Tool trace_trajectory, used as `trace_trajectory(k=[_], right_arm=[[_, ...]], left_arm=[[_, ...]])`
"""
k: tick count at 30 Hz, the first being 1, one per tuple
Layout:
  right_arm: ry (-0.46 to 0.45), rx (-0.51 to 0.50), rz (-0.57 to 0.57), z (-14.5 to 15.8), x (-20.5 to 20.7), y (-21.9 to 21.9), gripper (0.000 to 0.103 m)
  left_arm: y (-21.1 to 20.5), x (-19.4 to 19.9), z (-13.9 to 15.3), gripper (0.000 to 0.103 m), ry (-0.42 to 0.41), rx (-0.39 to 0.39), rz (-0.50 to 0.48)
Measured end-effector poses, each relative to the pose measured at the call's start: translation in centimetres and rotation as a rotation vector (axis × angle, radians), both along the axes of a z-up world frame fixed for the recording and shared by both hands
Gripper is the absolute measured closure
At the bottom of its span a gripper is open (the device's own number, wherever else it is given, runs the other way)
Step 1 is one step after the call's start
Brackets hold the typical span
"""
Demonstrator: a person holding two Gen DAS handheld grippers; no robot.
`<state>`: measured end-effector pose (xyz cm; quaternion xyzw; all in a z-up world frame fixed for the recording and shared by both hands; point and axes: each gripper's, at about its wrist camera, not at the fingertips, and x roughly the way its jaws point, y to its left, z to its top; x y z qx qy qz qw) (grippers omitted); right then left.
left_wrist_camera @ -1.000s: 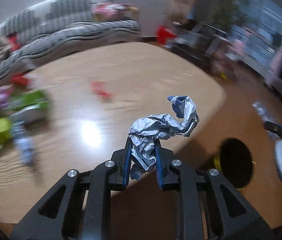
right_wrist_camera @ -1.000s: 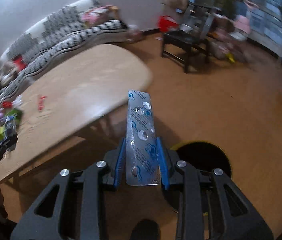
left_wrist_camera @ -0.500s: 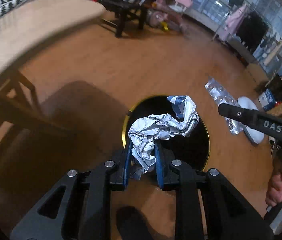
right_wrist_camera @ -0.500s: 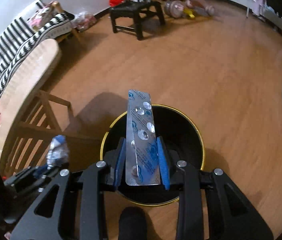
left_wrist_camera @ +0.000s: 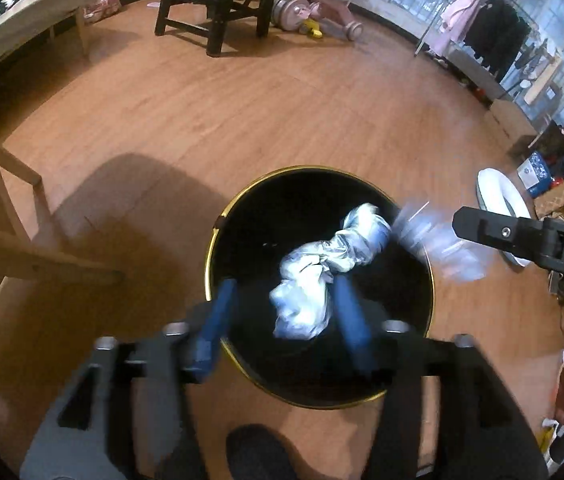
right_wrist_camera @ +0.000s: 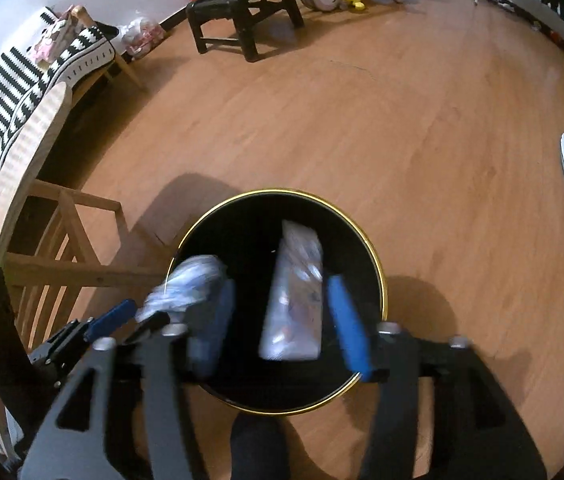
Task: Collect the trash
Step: 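Carry both items to the black bin and open both tools to drop them, then swing both tools back over the table toward the trash pile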
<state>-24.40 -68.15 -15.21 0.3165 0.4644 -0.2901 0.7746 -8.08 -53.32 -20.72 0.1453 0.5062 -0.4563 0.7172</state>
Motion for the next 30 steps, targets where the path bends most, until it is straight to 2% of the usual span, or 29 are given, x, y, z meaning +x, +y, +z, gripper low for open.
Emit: trace_trajectory(k=[3,6,12,17,20,26,30], right_arm=[[-0.012,-0.008,-0.004,0.6,0.0,0.2,0.046],[-0.029,-0.028,0.000,1.7,0.5,0.9,0.043],[-0.096,-0.147,0.105,6.8,3.5,5.6,0.035],[-0.191,-0.176,0.217,11.1,7.4,11.3,0.034],[-0.243,-0.207,0.319,13.6,10.4,16.5,0.029],[-0.338,-0.201,0.495,16.5,15.9,27.2,0.027],[-0.371,-0.181,0.612,17.5,20.1,34.8,0.026]], left_arm=[[0.1,-0.3,0.1,0.028,-0.004,-0.009,0.008],[0.4,-0.1,1.0,0.024,-0.023,-0.017,0.015],[5.2,1.7,5.7,0.013,-0.059,-0.061,0.089],[13.3,3.8,11.9,0.011,-0.197,-0.093,0.198],[18.8,5.4,14.5,0.010,-0.242,-0.091,0.282],[32.2,9.2,18.5,0.010,-0.320,-0.055,0.491],[40.9,11.0,20.4,0.010,-0.344,-0.052,0.623]])
